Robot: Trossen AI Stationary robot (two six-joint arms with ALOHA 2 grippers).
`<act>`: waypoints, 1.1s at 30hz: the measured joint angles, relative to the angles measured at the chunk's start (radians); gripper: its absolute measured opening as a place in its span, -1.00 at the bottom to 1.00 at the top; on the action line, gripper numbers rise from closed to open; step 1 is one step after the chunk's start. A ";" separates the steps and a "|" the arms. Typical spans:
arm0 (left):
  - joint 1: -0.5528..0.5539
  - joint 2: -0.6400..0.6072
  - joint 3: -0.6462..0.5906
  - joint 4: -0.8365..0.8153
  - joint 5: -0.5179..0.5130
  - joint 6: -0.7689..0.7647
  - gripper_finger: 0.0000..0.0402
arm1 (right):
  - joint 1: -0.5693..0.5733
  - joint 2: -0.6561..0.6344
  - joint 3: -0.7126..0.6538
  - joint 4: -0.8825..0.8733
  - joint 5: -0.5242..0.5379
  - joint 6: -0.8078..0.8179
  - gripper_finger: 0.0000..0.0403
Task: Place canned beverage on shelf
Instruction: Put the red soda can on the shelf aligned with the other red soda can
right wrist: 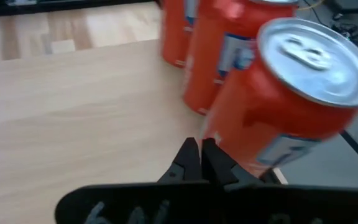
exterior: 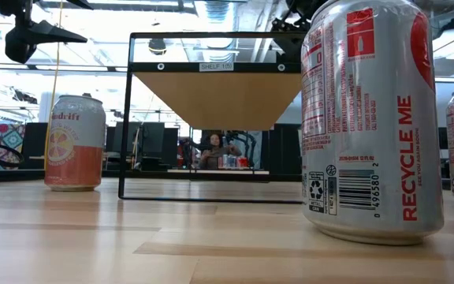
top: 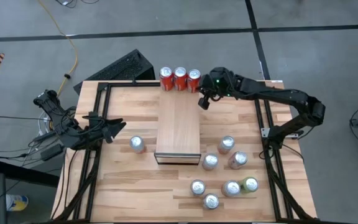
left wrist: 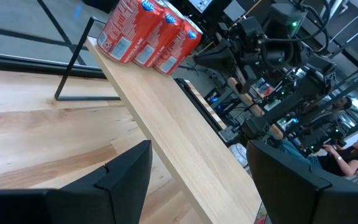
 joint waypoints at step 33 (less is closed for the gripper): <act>0.000 0.000 0.000 -0.022 0.002 0.000 0.25 | 0.001 0.035 0.001 0.055 -0.003 -0.040 -1.00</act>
